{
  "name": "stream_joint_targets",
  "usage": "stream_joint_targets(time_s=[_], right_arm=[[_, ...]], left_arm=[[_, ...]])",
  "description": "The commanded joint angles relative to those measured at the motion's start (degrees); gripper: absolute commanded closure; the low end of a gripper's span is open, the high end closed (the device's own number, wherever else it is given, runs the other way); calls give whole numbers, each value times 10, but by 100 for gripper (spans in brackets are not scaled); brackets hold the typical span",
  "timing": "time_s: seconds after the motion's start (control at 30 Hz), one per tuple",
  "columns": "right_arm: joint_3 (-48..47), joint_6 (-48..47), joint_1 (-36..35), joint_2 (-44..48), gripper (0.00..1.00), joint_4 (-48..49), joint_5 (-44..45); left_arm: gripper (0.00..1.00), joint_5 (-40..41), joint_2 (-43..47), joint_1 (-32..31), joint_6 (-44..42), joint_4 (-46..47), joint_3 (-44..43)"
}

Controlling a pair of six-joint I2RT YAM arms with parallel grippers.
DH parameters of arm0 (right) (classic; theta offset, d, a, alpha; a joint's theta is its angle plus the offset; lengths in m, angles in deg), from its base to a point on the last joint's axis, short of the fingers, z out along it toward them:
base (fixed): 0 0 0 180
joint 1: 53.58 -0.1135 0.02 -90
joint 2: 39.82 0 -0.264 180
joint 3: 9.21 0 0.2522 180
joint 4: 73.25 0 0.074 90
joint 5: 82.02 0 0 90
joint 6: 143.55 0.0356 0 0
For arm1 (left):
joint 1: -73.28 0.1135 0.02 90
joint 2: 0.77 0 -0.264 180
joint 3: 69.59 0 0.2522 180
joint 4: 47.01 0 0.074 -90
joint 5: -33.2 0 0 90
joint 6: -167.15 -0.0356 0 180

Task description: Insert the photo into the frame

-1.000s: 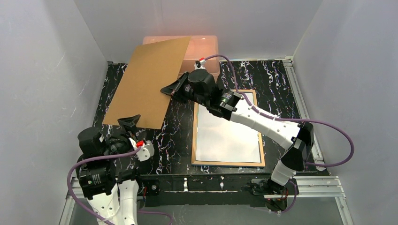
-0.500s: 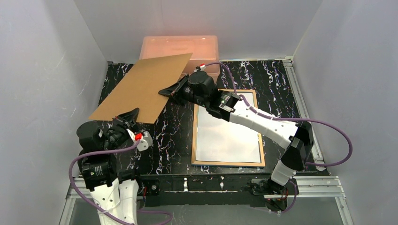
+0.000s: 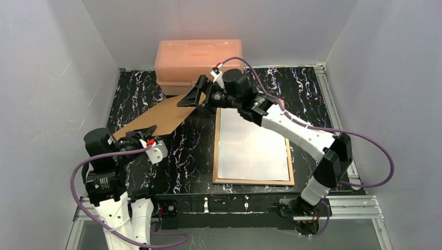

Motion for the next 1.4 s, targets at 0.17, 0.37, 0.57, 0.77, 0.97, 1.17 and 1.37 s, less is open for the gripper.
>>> stream_joint_targets(time_s=[0.17,0.37,0.57,0.77,0.97,1.17,1.37], right_arm=[[-51,-390,104,101,1,-116,-290],[32,-776,100,249,1,-173,-163],[115,-908,100,300,2,-122,-242],[72,-993,43,252,10,-204,-223],[66,-1023,1,235,16,-206,-155],[68,-1021,-28,217,26,-167,-127],[75,-1005,-63,195,42,-125,-72]], left_arm=[[100,-40,-6,-2,-24,-50,-52],[100,-66,-19,-3,-25,-126,-104],[100,-108,-41,-2,-35,-211,-158],[100,-135,-80,-2,-48,-300,-228],[100,-143,-116,-2,-149,-424,-282],[100,-151,-138,-2,-180,-472,-316],[100,-168,-134,-2,-158,-461,-322]])
